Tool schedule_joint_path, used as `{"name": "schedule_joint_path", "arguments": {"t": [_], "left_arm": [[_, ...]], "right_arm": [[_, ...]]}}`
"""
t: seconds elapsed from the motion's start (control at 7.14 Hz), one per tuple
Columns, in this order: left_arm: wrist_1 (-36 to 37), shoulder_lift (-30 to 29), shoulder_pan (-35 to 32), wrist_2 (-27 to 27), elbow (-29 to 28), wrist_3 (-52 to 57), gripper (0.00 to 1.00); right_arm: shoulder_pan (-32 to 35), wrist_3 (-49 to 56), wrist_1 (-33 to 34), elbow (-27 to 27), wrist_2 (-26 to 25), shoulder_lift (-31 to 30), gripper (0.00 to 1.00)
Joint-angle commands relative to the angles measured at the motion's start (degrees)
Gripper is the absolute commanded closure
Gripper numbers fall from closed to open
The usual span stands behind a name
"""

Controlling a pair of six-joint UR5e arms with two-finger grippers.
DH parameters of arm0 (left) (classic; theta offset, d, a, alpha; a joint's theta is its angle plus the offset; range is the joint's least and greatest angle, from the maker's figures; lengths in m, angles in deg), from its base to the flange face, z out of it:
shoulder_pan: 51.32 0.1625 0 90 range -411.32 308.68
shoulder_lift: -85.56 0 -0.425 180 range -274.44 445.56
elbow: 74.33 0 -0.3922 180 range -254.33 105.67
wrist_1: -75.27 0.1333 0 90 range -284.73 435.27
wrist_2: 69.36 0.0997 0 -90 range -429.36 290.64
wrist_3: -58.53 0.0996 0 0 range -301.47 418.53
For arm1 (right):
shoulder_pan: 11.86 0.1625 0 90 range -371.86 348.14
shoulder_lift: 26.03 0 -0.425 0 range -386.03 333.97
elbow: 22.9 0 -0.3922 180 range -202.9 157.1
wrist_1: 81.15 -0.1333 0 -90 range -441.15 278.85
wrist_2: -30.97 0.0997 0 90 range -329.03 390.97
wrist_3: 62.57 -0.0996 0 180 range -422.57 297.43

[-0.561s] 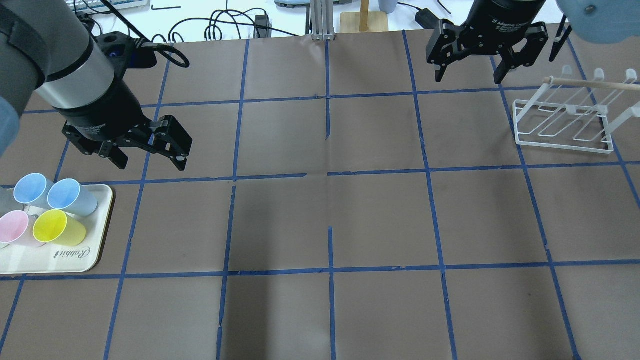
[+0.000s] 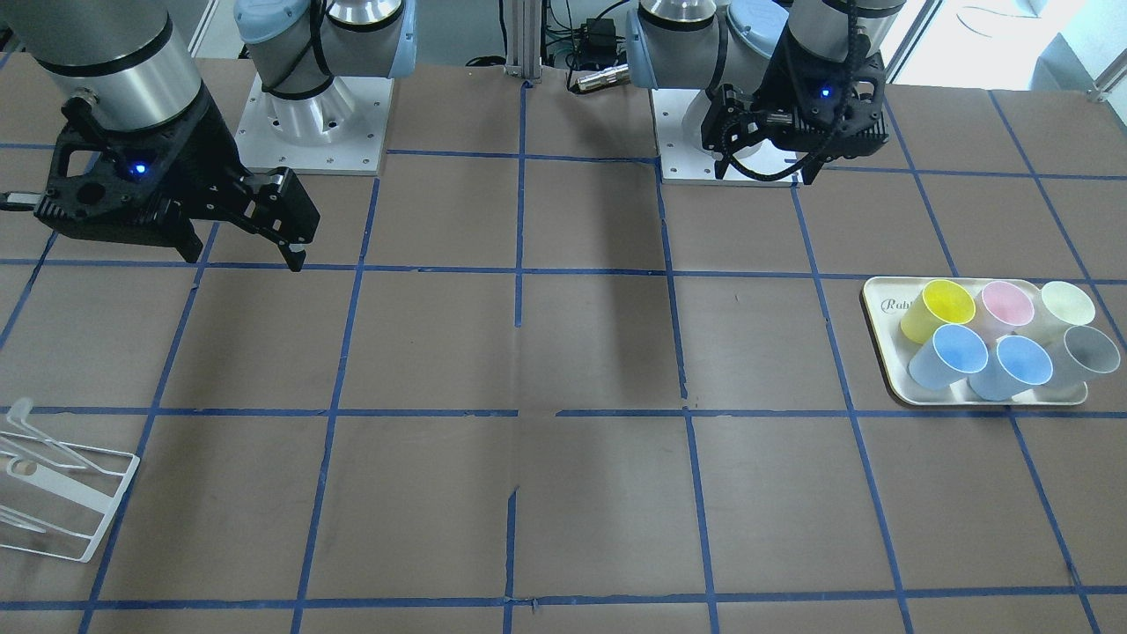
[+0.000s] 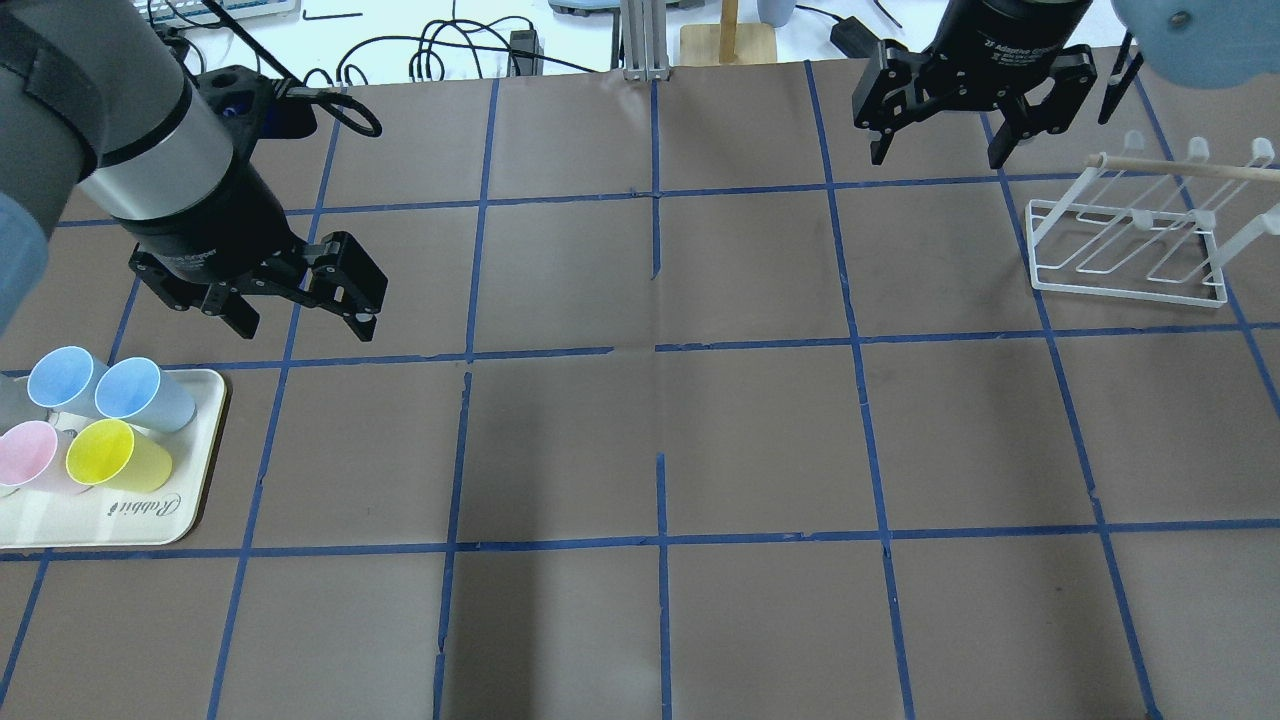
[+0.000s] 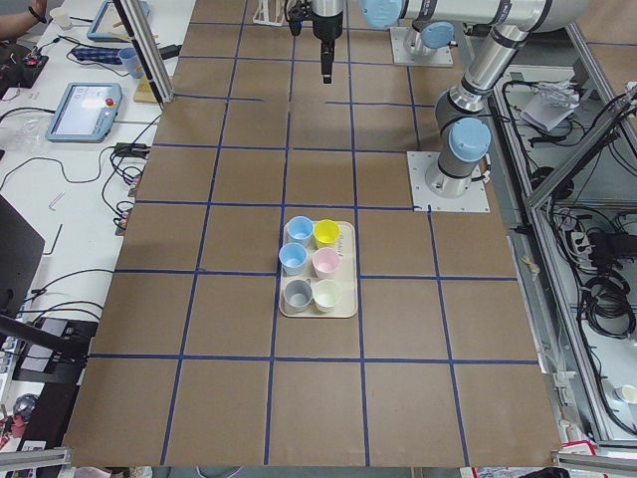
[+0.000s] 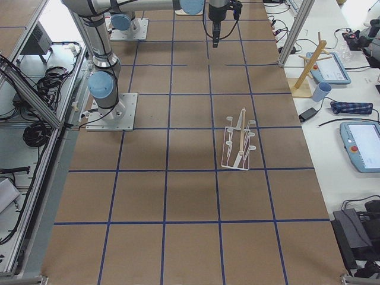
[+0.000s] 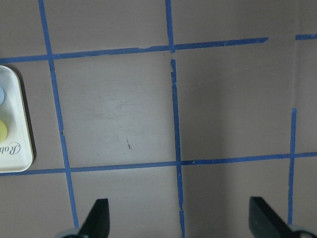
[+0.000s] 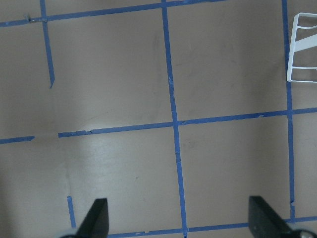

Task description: Transfer IKEA cup to right arm and place on rack

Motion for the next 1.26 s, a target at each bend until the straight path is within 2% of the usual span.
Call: {"name": "schedule_joint_path", "arguments": {"t": [0.0,0.42,0.84,0.98,1.12], "left_arm": [[0.3,0.1,0.0,0.0,0.0,-0.6,0.0],[0.3,1.0,0.0,0.5,0.3,-0.6,0.0],[0.9,-1.4,1.8,0.6,0.4,-0.4,0.0],[2.5,-2.5,5.4,0.5,0.4,1.0,0.0],[2.7,-3.2,9.9,0.6,0.3,6.8,0.0]], "right_arm": [[0.0,0.0,0.0,0.0,0.1,0.0,0.0],[0.0,0.0,0.0,0.0,0.0,0.0,0.0],[0.0,0.1,0.0,0.0,0.2,0.0,0.0],[0.0,0.0,0.0,0.0,0.1,0.0,0.0],[0.0,0.0,0.0,0.0,0.2,0.0,0.0]]}}
